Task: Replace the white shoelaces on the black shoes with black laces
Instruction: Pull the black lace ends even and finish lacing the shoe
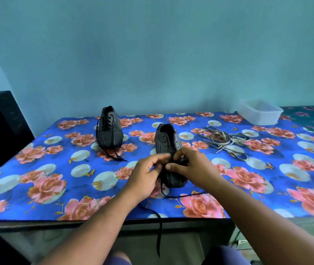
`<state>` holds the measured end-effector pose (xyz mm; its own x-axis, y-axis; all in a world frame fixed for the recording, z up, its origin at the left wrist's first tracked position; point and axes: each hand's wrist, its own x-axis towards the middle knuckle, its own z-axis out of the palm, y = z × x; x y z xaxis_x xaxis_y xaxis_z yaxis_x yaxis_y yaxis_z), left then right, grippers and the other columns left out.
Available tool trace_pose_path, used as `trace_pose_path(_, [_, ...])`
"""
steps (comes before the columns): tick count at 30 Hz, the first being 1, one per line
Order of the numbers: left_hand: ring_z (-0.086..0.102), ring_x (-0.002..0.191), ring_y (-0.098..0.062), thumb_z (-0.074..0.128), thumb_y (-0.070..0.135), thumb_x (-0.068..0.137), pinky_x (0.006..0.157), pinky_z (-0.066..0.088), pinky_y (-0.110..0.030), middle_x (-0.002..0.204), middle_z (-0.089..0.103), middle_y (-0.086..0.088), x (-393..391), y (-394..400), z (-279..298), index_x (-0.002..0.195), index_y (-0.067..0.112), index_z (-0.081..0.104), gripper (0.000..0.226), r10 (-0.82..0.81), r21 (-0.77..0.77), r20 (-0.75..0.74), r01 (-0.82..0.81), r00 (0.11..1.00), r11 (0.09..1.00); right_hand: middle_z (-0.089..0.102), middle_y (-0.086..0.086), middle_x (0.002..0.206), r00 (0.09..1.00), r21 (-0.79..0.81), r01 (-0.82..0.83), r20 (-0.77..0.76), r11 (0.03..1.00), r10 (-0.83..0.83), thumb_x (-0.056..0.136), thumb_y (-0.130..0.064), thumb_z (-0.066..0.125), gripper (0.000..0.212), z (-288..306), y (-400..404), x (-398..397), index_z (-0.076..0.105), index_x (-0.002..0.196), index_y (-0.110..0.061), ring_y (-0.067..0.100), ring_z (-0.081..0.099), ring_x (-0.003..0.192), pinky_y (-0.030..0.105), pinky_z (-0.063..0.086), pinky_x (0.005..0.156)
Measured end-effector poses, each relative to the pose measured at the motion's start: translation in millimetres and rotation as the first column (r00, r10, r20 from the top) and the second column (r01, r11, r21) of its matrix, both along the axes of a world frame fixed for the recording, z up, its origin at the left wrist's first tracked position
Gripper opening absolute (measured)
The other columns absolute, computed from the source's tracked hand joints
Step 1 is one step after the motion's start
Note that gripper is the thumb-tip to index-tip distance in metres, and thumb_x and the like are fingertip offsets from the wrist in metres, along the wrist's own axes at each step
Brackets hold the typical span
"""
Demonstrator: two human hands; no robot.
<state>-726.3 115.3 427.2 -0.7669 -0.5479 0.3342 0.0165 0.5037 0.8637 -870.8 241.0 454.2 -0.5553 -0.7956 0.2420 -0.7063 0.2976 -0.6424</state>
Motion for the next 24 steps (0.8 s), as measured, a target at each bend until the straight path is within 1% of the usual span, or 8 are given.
trace_pose_path(3, [0.057,0.084,-0.005,0.065,0.007,0.096,0.078,0.049,-0.018,0.105,0.063,0.014,-2,-2,-7,0.134,0.041,0.049,0.054,0.141,0.041,0.023,-0.142,0.990,0.989,0.064,-0.013,0.075,1.000,-0.001,0.016,-0.005,1.000,-0.016,0.068,-0.064,0.083,0.049,-1,-1,5,0.059,0.093,-0.030,0.003,0.058,0.065,0.030,0.047,0.058])
trace_pose_path(7, [0.049,0.065,-0.005,0.076,0.031,0.090,0.061,0.044,-0.019,0.100,0.056,0.007,-3,-5,-13,0.113,0.032,0.054,0.031,0.271,0.005,0.084,-0.273,0.959,0.962,0.066,-0.011,0.074,0.995,-0.013,0.096,-0.004,0.995,-0.096,0.072,-0.069,0.077,0.046,1,-8,10,0.060,0.086,-0.028,0.007,0.061,0.067,0.035,0.049,0.058])
trace_pose_path(10, [0.052,0.067,-0.010,0.076,0.043,0.088,0.063,0.046,-0.027,0.103,0.057,0.009,-1,-7,-14,0.107,0.030,0.062,0.027,0.240,-0.038,0.112,-0.237,0.964,0.971,0.066,-0.009,0.071,0.992,-0.011,0.126,0.013,0.992,-0.126,0.078,-0.061,0.076,0.036,5,-13,11,0.064,0.080,-0.026,0.008,0.063,0.066,0.030,0.047,0.054])
trace_pose_path(12, [0.053,0.069,-0.010,0.073,0.043,0.089,0.064,0.043,-0.023,0.104,0.058,0.010,-1,-6,-13,0.103,0.033,0.063,0.019,0.212,-0.079,0.110,-0.204,0.971,0.976,0.066,-0.010,0.069,0.994,0.008,0.098,0.049,0.995,-0.098,0.082,-0.044,0.077,0.023,8,-16,9,0.067,0.079,-0.024,0.008,0.062,0.065,0.027,0.046,0.055])
trace_pose_path(16, [0.056,0.076,-0.005,0.070,0.046,0.092,0.069,0.041,-0.015,0.107,0.059,0.013,-1,-1,-12,0.105,0.036,0.063,0.018,0.181,-0.139,0.067,-0.171,0.981,0.975,0.053,-0.013,0.051,0.948,-0.023,0.092,0.308,0.995,-0.081,0.088,-0.026,0.072,0.017,23,-13,-12,0.069,0.077,-0.014,0.003,0.044,0.044,0.018,0.035,0.047])
trace_pose_path(18, [0.056,0.079,0.000,0.070,0.050,0.090,0.073,0.043,-0.014,0.109,0.058,0.015,0,1,-12,0.109,0.037,0.062,0.025,0.165,-0.175,0.063,-0.152,0.984,0.973,0.050,-0.003,0.060,0.924,0.001,0.124,0.366,0.992,-0.115,0.090,-0.026,0.067,0.021,33,-5,-30,0.068,0.080,-0.008,0.012,0.039,0.050,0.022,0.031,0.048])
trace_pose_path(21, [0.055,0.074,0.002,0.074,0.049,0.088,0.072,0.043,-0.014,0.103,0.058,0.017,1,4,-12,0.107,0.034,0.065,0.025,0.141,-0.244,0.041,-0.127,0.989,0.962,0.047,0.007,0.073,0.939,0.121,0.088,0.322,0.989,-0.123,0.091,-0.030,0.066,0.024,39,6,-51,0.068,0.081,-0.009,0.020,0.037,0.064,0.028,0.031,0.055])
trace_pose_path(24, [0.053,0.067,-0.001,0.072,0.044,0.091,0.066,0.044,-0.023,0.092,0.059,0.014,1,8,-8,0.096,0.032,0.067,0.014,0.123,-0.326,0.025,-0.109,0.992,0.939,0.045,0.005,0.067,0.971,0.173,0.023,0.232,0.985,-0.064,0.096,-0.037,0.066,0.033,41,8,-61,0.063,0.074,-0.012,0.017,0.036,0.058,0.028,0.030,0.054])
